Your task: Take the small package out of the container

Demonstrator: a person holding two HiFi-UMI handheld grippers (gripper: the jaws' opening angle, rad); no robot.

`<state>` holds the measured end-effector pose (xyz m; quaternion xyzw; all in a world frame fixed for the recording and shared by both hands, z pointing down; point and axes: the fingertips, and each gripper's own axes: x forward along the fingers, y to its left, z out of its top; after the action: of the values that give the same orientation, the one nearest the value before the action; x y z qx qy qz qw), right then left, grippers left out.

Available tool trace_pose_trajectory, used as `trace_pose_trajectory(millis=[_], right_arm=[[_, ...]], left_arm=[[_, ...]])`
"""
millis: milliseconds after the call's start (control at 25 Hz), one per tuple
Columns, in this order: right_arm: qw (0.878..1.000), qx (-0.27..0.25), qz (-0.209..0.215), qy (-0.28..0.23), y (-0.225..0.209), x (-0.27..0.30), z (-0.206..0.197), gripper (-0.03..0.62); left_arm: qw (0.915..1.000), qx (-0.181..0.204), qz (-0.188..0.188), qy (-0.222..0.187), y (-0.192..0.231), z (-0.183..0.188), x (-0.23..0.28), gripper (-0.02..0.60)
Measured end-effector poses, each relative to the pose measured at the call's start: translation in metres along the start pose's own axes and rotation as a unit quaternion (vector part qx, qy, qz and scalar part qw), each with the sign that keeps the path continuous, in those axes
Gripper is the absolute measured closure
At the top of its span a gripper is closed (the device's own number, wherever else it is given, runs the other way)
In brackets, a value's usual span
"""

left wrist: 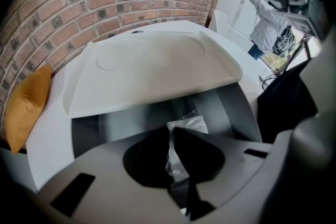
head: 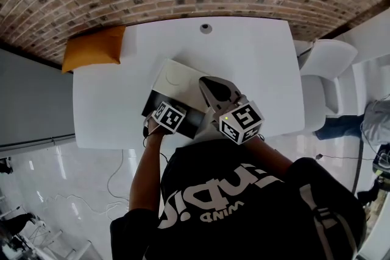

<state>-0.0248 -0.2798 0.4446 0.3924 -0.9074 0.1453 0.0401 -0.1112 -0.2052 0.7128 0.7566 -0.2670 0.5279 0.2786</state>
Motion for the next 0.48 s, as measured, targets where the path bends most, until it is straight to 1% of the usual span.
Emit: trace_pose_trajectory(millis=[160,480], right_arm=[[1.0,-0.001,0.0,0.0,0.002,-0.001,0.001,0.595],[1.0,-0.003,0.006,0.003,0.009,-0.003,-0.002,0.595]], left_arm=[[1.0,-0.004,-0.006,-0.006,-0.002,-0.001,-0.006,0.568],[0.999,-0.026,-0.009,-0.034,-0.004,-0.002,-0.022,0.572]])
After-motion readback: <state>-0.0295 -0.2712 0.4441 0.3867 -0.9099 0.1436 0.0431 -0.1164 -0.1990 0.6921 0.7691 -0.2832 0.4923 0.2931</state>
